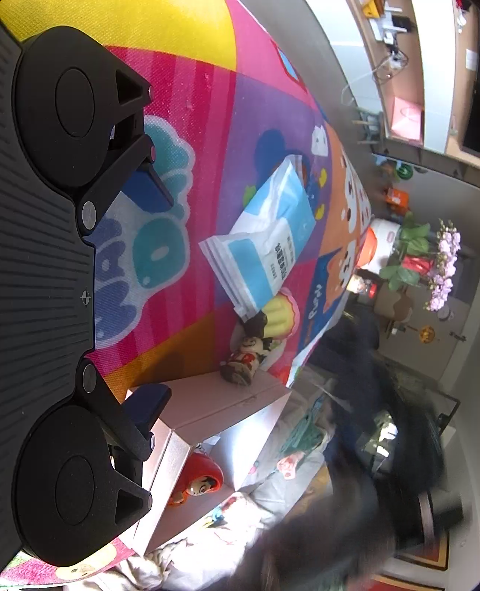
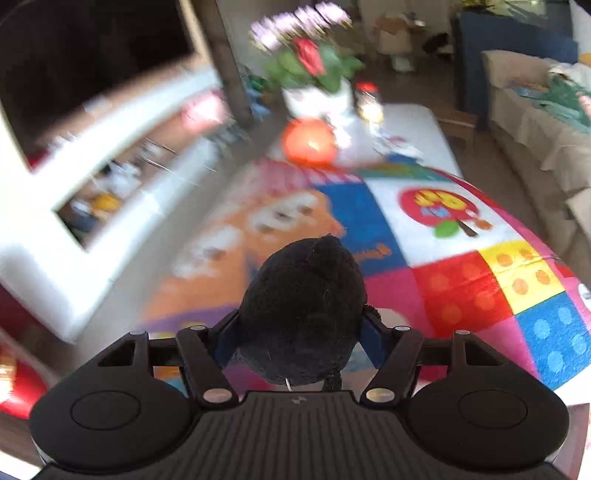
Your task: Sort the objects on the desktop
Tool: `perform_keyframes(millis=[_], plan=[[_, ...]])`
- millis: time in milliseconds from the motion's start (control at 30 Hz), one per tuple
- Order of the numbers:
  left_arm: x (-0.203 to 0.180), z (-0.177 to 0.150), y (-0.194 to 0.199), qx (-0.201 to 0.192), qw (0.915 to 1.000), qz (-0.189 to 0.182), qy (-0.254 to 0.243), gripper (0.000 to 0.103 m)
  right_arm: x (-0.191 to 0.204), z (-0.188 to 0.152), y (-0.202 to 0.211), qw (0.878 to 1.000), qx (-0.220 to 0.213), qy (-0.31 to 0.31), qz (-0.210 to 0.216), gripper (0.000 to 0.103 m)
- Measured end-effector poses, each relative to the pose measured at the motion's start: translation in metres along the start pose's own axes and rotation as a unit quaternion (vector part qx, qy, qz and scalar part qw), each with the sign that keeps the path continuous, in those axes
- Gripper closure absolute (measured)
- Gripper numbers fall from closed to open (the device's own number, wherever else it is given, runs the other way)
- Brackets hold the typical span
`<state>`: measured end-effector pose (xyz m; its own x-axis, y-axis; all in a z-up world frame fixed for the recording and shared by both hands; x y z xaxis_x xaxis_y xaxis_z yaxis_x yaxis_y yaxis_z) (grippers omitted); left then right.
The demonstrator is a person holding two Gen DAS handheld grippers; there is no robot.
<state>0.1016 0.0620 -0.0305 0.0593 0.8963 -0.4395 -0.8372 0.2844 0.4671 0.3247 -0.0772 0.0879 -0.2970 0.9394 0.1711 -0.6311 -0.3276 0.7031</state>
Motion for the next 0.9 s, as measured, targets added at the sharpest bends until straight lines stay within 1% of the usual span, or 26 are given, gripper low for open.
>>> perform_keyframes(millis=[100, 167, 267, 333, 367, 400, 467, 533, 567, 633, 667, 700, 800, 900], plan=[[0.001, 0.001, -0.001, 0.001, 1.0, 0.005, 0.003, 0.001, -0.002, -0.018, 0.06, 0.998, -0.01, 0.002, 0.069, 0.036], [0.002, 0.002, -0.002, 0.004, 0.9999, 0.01, 0.001, 0.001, -0.008, -0.042, 0.091, 0.995, -0.002, 0.005, 0.097, 0.036], [0.002, 0.002, 0.0, 0.01, 0.9995, 0.031, -0.005, 0.001, -0.022, -0.093, 0.124, 0.989, 0.037, 0.0, 0.14, 0.035], [0.001, 0.001, 0.005, 0.016, 0.9992, 0.035, -0.011, 0.001, -0.034, -0.137, 0.132, 0.982, 0.081, -0.026, 0.167, 0.035], [0.0, 0.0, 0.008, 0.019, 0.9991, 0.035, -0.013, 0.001, -0.039, -0.159, 0.132, 0.979, 0.1, -0.04, 0.173, 0.035], [-0.001, 0.0, 0.011, 0.022, 0.9991, 0.033, -0.015, 0.001, -0.045, -0.18, 0.128, 0.976, 0.117, -0.054, 0.174, 0.035], [-0.006, 0.002, 0.016, 0.024, 0.9989, 0.032, -0.025, 0.001, -0.05, -0.217, 0.118, 0.974, 0.14, -0.079, 0.162, 0.035], [-0.014, 0.006, 0.022, 0.019, 0.9983, 0.035, -0.043, 0.001, -0.054, -0.239, 0.11, 0.97, 0.147, -0.106, 0.163, 0.035], [-0.018, 0.007, 0.025, 0.016, 0.9978, 0.037, -0.053, 0.001, -0.055, -0.245, 0.107, 0.967, 0.147, -0.118, 0.17, 0.035], [-0.024, 0.01, 0.03, 0.011, 0.9967, 0.041, -0.07, 0.001, -0.058, -0.248, 0.108, 0.968, 0.128, -0.124, 0.175, 0.032], [-0.026, 0.011, 0.03, 0.012, 0.9961, 0.042, -0.077, 0.001, -0.06, -0.248, 0.11, 0.971, 0.116, -0.12, 0.169, 0.03], [-0.027, 0.012, 0.03, 0.014, 0.9954, 0.043, -0.085, 0.001, -0.063, -0.246, 0.114, 0.976, 0.1, -0.114, 0.159, 0.026], [-0.028, 0.016, 0.024, 0.02, 0.9931, 0.046, -0.106, 0.001, -0.076, -0.244, 0.133, 0.99, 0.049, -0.082, 0.106, 0.017], [-0.028, 0.025, 0.009, 0.024, 0.9902, 0.046, -0.13, 0.001, -0.091, -0.244, 0.149, 0.995, 0.022, -0.069, 0.063, 0.014]])
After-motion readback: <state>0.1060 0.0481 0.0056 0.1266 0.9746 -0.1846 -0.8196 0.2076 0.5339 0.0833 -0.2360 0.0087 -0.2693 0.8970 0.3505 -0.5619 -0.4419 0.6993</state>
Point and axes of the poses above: each gripper's, at about its wrist camera, not at the fingertips, and y roughly against the way its jaws point, x to its left, z to its top, the point moved 6 cm from there along -y, roughly the way its jaws point, and after that the axes turned 10 degrees about -z, right-handed, at the moved point
